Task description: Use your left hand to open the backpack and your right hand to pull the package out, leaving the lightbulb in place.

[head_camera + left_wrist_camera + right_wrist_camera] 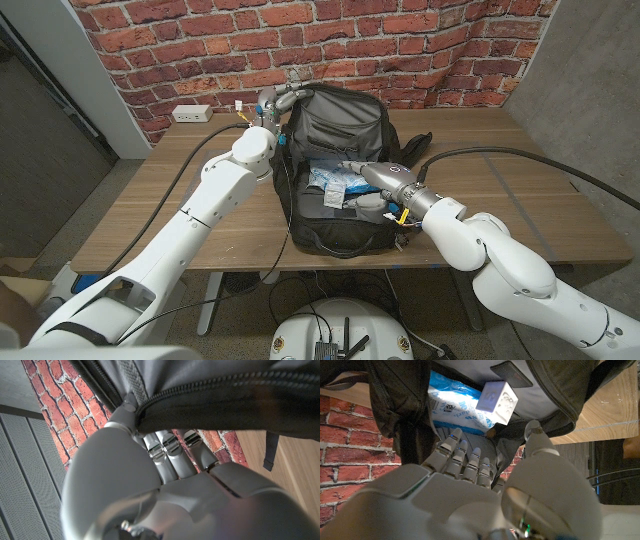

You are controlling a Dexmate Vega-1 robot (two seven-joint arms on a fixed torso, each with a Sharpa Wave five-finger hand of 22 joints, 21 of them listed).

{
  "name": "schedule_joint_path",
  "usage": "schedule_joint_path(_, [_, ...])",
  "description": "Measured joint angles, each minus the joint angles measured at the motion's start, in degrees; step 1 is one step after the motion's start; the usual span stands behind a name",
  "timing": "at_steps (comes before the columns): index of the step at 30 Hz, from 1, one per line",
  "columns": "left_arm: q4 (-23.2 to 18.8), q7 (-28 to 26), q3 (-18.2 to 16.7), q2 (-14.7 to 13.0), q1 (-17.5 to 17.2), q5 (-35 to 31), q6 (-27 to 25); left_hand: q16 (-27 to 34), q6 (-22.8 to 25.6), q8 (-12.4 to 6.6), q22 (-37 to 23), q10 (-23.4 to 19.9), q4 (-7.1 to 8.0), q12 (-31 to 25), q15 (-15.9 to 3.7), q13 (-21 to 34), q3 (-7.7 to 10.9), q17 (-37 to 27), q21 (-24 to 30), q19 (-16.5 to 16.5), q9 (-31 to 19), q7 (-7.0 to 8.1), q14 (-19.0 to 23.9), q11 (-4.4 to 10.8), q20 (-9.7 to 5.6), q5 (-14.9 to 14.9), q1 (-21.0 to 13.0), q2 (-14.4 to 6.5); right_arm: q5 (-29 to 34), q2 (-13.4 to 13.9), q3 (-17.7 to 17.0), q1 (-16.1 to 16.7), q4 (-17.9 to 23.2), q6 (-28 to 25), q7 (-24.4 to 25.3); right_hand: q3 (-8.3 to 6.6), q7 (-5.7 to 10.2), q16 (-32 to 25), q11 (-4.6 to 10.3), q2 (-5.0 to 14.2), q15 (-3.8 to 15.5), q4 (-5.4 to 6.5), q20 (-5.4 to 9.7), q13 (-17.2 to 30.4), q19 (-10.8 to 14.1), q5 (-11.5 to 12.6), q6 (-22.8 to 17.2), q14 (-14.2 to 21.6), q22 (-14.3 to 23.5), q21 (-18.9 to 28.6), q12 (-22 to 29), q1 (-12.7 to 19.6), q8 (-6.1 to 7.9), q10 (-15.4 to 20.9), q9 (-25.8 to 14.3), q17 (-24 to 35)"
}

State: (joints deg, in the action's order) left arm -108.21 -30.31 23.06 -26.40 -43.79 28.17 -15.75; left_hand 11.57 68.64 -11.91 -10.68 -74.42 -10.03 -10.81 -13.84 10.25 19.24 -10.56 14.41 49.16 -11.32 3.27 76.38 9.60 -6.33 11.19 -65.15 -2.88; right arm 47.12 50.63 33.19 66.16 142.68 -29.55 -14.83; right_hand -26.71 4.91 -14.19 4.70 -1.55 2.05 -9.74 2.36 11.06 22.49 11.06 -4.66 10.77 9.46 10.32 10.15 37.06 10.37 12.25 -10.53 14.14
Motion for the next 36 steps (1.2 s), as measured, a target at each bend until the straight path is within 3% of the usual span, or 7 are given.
schedule_joint_path(17, [0.5,-0.3,0.0,0.4,-0.1,0.5,0.7,-0.2,-0.2,-0.13,0.0,0.0,0.00,0.2,-0.01,0.0,0.00,0.0,-0.2,0.0,0.0,-0.18,0.0,0.02,0.00,-0.1,0.0,0.0,3.5,-4.4,5.2,-8.4,-3.8,-1.7,-9.1,0.00,-0.40,0.0,-0.31,0.58,0.00,0.00,0.31,0.0,-0.3,0.0,2.0,0.0,0.0,0.0,0.3,0.6,-0.21,-0.3,0.0,0.0])
schedule_joint_path(36, [0.3,-0.9,-0.3,0.5,-1.1,0.9,1.5,-0.2,-0.3,-0.12,0.0,0.0,0.00,0.0,0.02,0.0,0.00,0.0,-0.4,0.0,-0.3,-0.09,0.0,0.03,0.00,0.1,0.0,0.0,7.0,-7.3,9.0,-14.1,-5.3,-4.7,-18.9,0.49,-0.95,0.0,-1.03,0.58,0.00,0.47,0.00,0.0,-0.6,0.0,3.2,0.0,0.0,0.0,0.3,0.6,-0.21,-1.0,0.0,0.0])
